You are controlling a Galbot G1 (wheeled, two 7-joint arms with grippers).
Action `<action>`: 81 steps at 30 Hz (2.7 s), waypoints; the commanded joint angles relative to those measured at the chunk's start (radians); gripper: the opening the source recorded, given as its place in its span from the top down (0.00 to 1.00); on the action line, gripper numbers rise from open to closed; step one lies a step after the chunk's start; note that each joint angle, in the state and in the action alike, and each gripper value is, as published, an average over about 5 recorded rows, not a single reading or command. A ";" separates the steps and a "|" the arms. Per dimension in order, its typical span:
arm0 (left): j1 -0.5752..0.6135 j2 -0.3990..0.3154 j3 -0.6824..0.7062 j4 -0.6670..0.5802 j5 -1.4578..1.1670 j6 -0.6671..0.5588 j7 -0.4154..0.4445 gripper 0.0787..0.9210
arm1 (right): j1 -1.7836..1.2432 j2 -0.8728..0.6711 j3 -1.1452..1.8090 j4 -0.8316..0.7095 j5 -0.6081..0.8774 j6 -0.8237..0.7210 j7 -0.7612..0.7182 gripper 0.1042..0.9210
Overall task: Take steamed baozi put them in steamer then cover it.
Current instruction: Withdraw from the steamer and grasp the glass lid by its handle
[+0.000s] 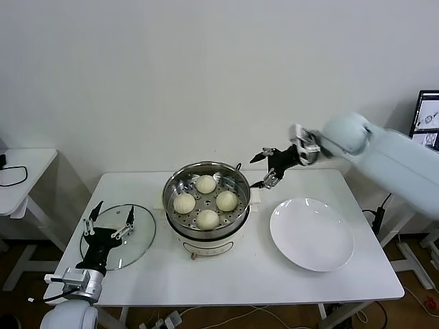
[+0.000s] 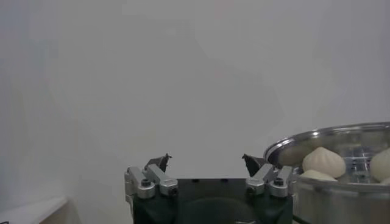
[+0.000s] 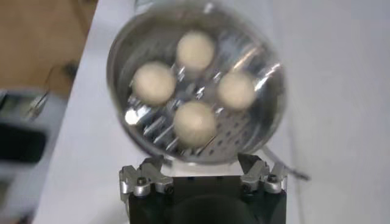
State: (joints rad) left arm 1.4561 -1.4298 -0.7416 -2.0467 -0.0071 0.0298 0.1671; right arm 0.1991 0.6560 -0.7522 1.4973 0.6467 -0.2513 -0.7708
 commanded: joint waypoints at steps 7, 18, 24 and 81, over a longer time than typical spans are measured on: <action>-0.009 0.001 0.030 -0.002 0.003 -0.042 -0.017 0.12 | -1.254 0.020 1.177 0.416 0.031 0.284 0.773 0.12; -0.009 0.004 0.047 0.046 0.088 -0.108 -0.029 0.12 | -1.611 0.422 1.299 0.494 -0.217 0.552 0.863 0.12; -0.008 0.024 0.036 0.115 0.283 -0.214 -0.060 0.12 | -1.674 0.560 1.284 0.503 -0.260 0.609 0.884 0.12; -0.375 0.233 0.064 0.812 1.424 -0.378 -0.425 0.12 | -1.692 0.651 1.250 0.454 -0.342 0.619 0.864 0.12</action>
State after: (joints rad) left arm 1.1315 -1.2004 -0.7089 -1.2699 1.4109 -0.3636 -0.2585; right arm -1.4902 1.3044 0.4959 1.9527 0.3098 0.3662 0.0943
